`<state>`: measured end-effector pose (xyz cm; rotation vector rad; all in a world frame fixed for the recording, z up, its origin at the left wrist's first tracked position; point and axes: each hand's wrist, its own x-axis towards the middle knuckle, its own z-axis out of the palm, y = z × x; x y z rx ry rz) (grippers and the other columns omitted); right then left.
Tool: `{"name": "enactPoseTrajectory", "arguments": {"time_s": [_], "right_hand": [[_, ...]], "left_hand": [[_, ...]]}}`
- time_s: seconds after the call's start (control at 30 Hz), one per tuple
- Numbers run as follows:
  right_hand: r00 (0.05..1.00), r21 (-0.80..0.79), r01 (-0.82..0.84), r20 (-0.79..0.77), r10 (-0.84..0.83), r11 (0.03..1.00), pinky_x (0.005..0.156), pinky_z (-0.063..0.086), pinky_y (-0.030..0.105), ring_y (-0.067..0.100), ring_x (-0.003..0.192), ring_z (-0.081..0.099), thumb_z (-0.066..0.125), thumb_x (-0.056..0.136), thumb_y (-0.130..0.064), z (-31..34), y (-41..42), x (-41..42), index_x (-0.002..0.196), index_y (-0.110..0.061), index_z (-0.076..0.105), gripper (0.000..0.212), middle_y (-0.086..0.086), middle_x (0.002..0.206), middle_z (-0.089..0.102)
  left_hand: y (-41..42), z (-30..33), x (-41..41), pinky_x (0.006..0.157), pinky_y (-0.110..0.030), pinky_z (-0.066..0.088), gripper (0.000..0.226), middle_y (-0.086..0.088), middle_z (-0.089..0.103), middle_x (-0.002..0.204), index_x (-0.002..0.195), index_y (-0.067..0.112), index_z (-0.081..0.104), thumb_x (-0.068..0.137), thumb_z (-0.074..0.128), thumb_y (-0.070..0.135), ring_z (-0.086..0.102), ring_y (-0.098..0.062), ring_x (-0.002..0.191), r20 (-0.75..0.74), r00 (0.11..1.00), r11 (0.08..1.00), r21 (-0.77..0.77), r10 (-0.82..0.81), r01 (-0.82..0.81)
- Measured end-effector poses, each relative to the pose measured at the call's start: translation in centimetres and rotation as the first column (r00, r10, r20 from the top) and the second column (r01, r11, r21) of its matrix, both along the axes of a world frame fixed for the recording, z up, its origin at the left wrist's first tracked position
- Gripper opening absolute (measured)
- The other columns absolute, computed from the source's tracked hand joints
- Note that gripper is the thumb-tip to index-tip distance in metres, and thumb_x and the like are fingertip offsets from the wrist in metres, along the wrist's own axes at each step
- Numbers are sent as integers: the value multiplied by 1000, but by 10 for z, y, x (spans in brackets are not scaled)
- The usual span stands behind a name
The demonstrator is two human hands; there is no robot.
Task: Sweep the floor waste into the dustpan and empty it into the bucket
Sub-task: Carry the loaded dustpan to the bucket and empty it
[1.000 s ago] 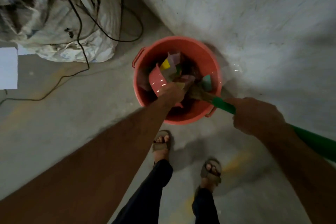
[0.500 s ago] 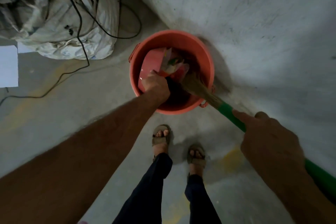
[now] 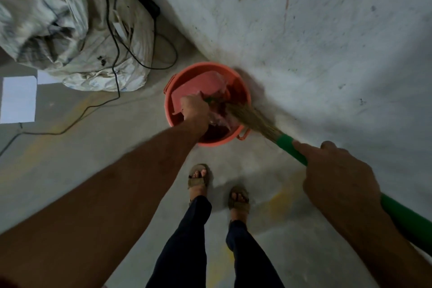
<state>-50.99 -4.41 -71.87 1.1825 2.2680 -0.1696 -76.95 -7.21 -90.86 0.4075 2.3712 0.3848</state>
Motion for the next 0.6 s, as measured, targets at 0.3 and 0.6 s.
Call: {"name": "enactPoseTrajectory", "arguments": {"time_s": [0.3, 0.6], "right_hand": [[994, -91, 97, -40, -101, 991, 74, 57, 37, 18, 83, 56, 41, 100, -19, -33, -18, -2, 150, -40, 30, 56, 2, 102, 51], [969, -197, 226, -58, -242, 954, 64, 50, 26, 4, 72, 46, 52, 97, -23, -15, -33, 34, 153, -52, 18, 71, -11, 92, 38]], "left_hand": [[-23, -26, 0, 105, -50, 39, 105, -25, 39, 146, 159, 3, 0, 88, 68, 40, 48, -41, 129, -98, 866, 802, -440, -490, 404], [-39, -47, -23, 104, -52, 39, 122, -22, 47, 139, 159, 17, 8, 71, 80, 60, 52, -40, 125, -30, 866, 796, -410, -500, 445]]}}
